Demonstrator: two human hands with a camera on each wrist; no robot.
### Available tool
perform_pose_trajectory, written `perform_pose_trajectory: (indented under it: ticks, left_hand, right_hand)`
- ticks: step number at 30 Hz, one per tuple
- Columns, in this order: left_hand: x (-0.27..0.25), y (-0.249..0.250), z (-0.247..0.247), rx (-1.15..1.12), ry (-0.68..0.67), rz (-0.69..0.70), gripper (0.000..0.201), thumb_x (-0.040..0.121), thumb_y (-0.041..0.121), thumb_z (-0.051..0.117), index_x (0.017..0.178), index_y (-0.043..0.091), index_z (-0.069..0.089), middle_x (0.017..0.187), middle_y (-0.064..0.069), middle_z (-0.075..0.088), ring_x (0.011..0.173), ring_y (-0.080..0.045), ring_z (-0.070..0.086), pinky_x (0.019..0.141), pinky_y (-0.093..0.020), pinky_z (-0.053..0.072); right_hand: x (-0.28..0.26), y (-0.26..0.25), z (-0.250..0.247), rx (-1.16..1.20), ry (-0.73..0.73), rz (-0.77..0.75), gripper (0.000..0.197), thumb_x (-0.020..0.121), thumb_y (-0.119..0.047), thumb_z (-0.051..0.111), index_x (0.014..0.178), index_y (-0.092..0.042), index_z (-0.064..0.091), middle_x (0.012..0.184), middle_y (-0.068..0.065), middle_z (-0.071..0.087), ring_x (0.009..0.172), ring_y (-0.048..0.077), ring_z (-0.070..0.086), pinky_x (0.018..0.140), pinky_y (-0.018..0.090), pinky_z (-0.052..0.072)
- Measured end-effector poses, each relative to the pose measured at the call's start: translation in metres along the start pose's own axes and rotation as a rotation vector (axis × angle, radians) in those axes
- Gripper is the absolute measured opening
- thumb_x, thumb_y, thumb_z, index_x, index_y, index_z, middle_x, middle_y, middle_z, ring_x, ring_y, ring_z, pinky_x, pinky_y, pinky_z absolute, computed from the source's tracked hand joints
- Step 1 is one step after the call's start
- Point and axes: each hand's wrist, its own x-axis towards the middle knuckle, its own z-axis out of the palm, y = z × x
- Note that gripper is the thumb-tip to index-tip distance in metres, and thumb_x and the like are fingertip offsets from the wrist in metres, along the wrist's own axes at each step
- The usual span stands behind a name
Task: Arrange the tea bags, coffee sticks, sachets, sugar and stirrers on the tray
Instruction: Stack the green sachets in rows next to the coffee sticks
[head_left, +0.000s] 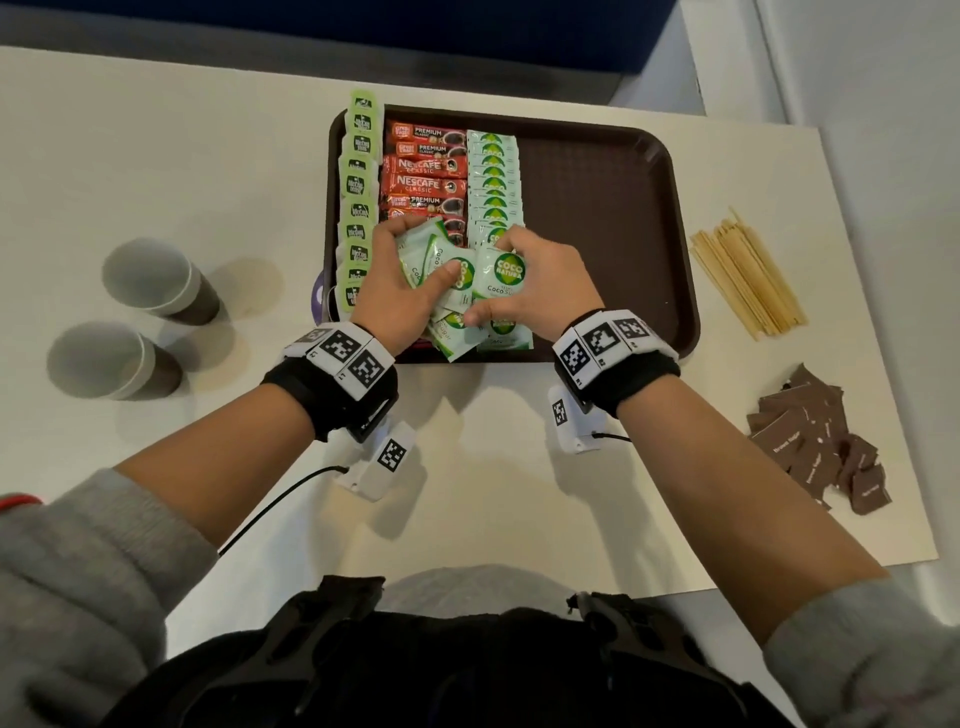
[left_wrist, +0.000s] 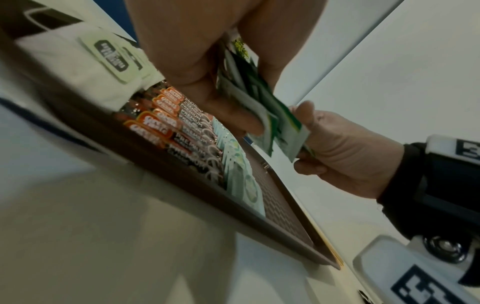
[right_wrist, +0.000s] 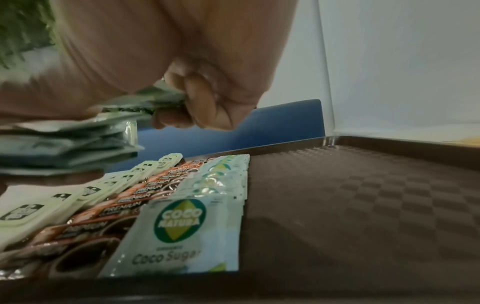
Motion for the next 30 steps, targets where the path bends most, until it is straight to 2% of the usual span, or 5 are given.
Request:
perform_pose_trajectory:
  ticks: [12, 17, 20, 26, 30]
  left_hand:
    - [0.025, 0.005, 0.025, -0.105, 0.010, -0.017, 0.058, 0.080, 0.000, 0.072, 0.122, 0.016, 0.034, 0.123, -0.011, 0.055, 0.106, -0.014, 0.062, 0.089, -0.032, 0.055]
    - [0.047, 0.011, 0.029, -0.113, 0.079, -0.023, 0.057, 0.081, 0.003, 0.071, 0.120, 0.019, 0.034, 0.127, -0.012, 0.053, 0.111, -0.021, 0.061, 0.092, -0.042, 0.054]
    - [0.062, 0.014, 0.031, -0.083, 0.090, -0.012, 0.060, 0.079, 0.009, 0.074, 0.122, 0.019, 0.034, 0.127, -0.010, 0.051, 0.114, -0.020, 0.059, 0.094, -0.044, 0.052]
    - [0.091, 0.017, 0.026, 0.027, 0.137, -0.006, 0.061, 0.076, 0.022, 0.074, 0.122, 0.026, 0.035, 0.128, -0.008, 0.051, 0.113, -0.019, 0.059, 0.096, -0.043, 0.051]
    - [0.104, 0.017, 0.023, -0.011, 0.166, -0.014, 0.057, 0.082, 0.008, 0.071, 0.122, 0.022, 0.033, 0.125, -0.007, 0.052, 0.106, -0.015, 0.062, 0.091, -0.036, 0.055]
  right_hand:
    - [0.033, 0.015, -0.017, 0.025, -0.002, -0.077, 0.077, 0.058, -0.035, 0.087, 0.125, -0.014, 0.057, 0.117, 0.003, 0.057, 0.108, 0.012, 0.053, 0.093, 0.017, 0.038]
    - [0.059, 0.031, -0.026, 0.222, 0.040, 0.136, 0.042, 0.081, -0.030, 0.073, 0.116, -0.011, 0.059, 0.096, 0.013, 0.068, 0.069, 0.016, 0.065, 0.074, 0.033, 0.057]
    - [0.079, 0.037, -0.034, 0.275, 0.012, 0.142, 0.026, 0.087, -0.024, 0.066, 0.105, -0.005, 0.063, 0.093, 0.015, 0.069, 0.068, 0.016, 0.065, 0.075, 0.036, 0.058]
    - [0.131, 0.048, -0.051, 0.255, 0.144, 0.135, 0.008, 0.086, -0.024, 0.067, 0.079, -0.020, 0.064, 0.082, 0.002, 0.068, 0.061, 0.006, 0.058, 0.071, 0.026, 0.051]
    - [0.170, 0.053, -0.056, 0.249, 0.197, 0.205, 0.012, 0.089, -0.023, 0.063, 0.089, -0.011, 0.064, 0.085, 0.003, 0.068, 0.054, 0.002, 0.056, 0.066, 0.018, 0.049]
